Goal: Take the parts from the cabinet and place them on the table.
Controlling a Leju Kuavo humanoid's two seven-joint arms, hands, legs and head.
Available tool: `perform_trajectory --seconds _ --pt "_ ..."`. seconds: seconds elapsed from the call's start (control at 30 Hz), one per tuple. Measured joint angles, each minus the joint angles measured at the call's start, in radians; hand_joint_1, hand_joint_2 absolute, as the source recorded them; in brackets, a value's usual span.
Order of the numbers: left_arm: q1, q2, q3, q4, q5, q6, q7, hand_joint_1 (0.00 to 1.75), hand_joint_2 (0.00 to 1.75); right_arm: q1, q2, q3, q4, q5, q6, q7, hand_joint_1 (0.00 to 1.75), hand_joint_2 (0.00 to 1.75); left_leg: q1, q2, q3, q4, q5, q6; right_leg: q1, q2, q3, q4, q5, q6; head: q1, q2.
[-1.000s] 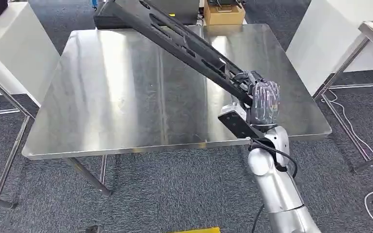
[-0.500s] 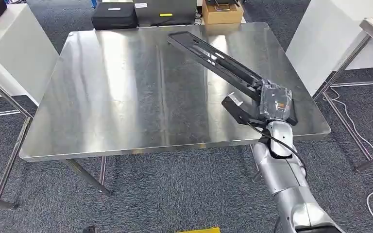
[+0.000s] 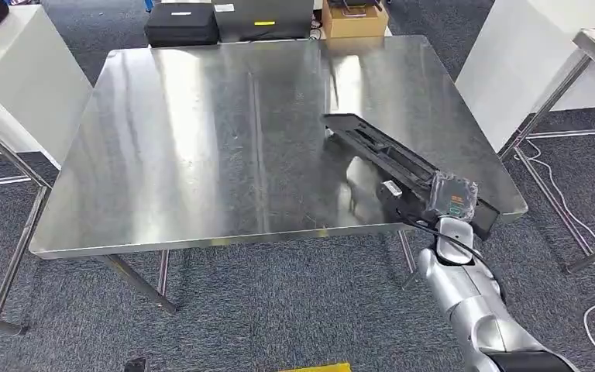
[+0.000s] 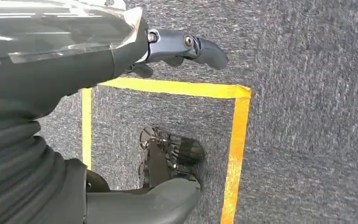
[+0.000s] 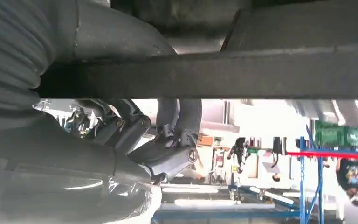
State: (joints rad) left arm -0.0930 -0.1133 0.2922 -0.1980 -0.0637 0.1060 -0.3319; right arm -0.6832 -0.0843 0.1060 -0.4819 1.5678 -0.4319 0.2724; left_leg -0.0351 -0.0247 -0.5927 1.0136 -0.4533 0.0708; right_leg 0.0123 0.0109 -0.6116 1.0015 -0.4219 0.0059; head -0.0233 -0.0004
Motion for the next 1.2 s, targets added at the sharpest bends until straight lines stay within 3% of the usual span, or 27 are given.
perform_trajectory --seconds 0.13,0.5,0.63,0.83,0.87,1.13,1.17,1.2 --pt "0.001 0.005 0.012 0.0 0.005 -0.031 -0.013 0.0 1.75 -0.025 0.023 0.033 0.026 0.003 0.007 0.015 1.75 1.75 0.0 0.001 0.0 0.0 0.0 0.0 0.0 0.001 0.0 0.0 0.0 0.0 0.0 0.0" --pt "0.006 0.008 0.091 0.0 0.027 -0.053 -0.089 0.0 1.75 -0.123 0.114 0.289 0.077 0.005 0.052 0.026 1.75 1.75 0.0 0.004 0.002 0.0 0.0 -0.001 0.0 0.004 0.0 0.0 0.0 0.0 0.0 0.0" --pt "0.009 0.008 0.103 0.0 0.027 -0.053 -0.093 0.0 1.75 -0.134 0.13 0.333 0.086 0.005 0.052 0.026 1.75 1.75 0.001 0.002 0.001 0.0 0.0 -0.001 0.0 0.004 0.0 0.001 0.0 -0.001 0.0 0.0" --pt "0.014 0.008 0.129 0.0 0.029 -0.058 -0.114 0.0 1.75 -0.17 0.169 0.45 0.108 0.005 0.111 -0.016 1.75 1.75 0.0 0.009 0.002 0.0 0.0 -0.001 0.0 0.009 0.001 0.001 0.0 -0.001 0.0 0.0" --pt "0.014 0.008 0.134 0.0 0.03 -0.058 -0.114 0.0 1.75 -0.175 0.178 0.474 0.113 0.005 0.125 -0.019 0.0 0.0 0.0 0.009 0.003 0.0 0.0 -0.001 0.0 0.008 0.001 0.0 0.0 -0.001 0.0 0.0" --pt "0.024 0.008 0.18 0.0 0.046 -0.018 -0.02 0.0 1.75 -0.184 0.234 0.581 0.142 0.005 0.162 -0.037 0.0 0.0 0.0 0.006 0.002 0.0 0.0 -0.001 0.0 0.007 0.001 0.0 0.0 -0.001 0.0 0.0" --pt "0.024 0.008 0.184 0.0 0.047 -0.019 -0.018 0.0 0.0 -0.184 0.237 0.586 0.145 0.005 0.163 -0.037 0.0 0.0 0.0 0.005 0.002 0.0 0.0 -0.001 0.0 0.007 0.001 0.0 0.0 -0.001 0.0 0.0" --pt "0.024 0.008 0.189 0.0 0.047 -0.019 -0.015 0.0 0.0 -0.185 0.242 0.59 0.148 0.005 0.163 -0.037 0.0 0.0 0.0 0.005 0.002 0.0 0.0 -0.001 0.0 0.007 0.001 0.0 0.0 -0.001 0.001 0.0"
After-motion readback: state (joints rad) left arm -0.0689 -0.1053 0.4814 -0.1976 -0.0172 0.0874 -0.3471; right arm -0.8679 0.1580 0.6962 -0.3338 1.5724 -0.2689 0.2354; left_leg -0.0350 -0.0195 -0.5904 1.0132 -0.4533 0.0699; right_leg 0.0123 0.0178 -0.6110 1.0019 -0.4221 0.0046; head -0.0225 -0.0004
